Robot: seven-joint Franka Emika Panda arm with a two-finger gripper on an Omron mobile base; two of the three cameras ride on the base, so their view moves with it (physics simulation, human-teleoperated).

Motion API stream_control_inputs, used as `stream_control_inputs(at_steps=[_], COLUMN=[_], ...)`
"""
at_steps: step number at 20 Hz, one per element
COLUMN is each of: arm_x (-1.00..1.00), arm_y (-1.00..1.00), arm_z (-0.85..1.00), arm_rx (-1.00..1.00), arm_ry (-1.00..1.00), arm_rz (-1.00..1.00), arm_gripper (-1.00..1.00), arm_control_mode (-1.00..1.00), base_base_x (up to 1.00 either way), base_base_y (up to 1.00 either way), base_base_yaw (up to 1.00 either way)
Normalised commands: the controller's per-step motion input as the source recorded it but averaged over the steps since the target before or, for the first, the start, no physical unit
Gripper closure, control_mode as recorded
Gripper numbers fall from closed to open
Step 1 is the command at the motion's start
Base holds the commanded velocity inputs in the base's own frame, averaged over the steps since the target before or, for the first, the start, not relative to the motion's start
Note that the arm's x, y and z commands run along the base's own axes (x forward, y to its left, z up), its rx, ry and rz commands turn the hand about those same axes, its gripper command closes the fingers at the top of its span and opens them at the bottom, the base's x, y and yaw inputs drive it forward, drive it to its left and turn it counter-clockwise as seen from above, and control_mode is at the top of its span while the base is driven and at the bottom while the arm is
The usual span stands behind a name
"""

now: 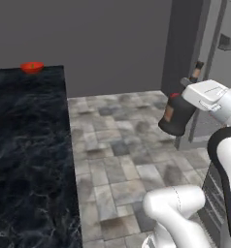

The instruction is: There is a bowl on the dining counter. Grab a lemon wedge from the fridge and place it in the bowl. Then get the liquor bottle and glass cup from the cabinet and place them next to the bowl.

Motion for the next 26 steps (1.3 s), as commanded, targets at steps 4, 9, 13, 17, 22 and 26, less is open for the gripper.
stream_control_inputs(at_steps=[4,9,13,17,22,26], arm_x=[0.0,0.0,0.0,0.0,0.0,0.0], arm_y=[0.0,0.0,0.0,0.0,0.0,0.0], arm_z=[0.0,0.0,0.0,0.0,0.0,0.0], arm_rx=[0.0,0.0,0.0,0.0,0.0,0.0], arm_ry=[0.0,0.0,0.0,0.0,0.0,0.0], arm_rz=[0.0,0.0,0.0,0.0,0.0,0.0], arm_gripper=[1.0,1.0,1.0,1.0,1.0,1.0], arm_control_mode=[1.0,1.0,1.0,1.0,1.0,1.0], base_base_x=[1.0,1.0,1.0,1.0,1.0,1.0], base_base_y=[0.0,0.0,0.0,0.01,0.01,0.0], base_base_yaw=[0.0,0.0,0.0,0.0,0.0,0.03])
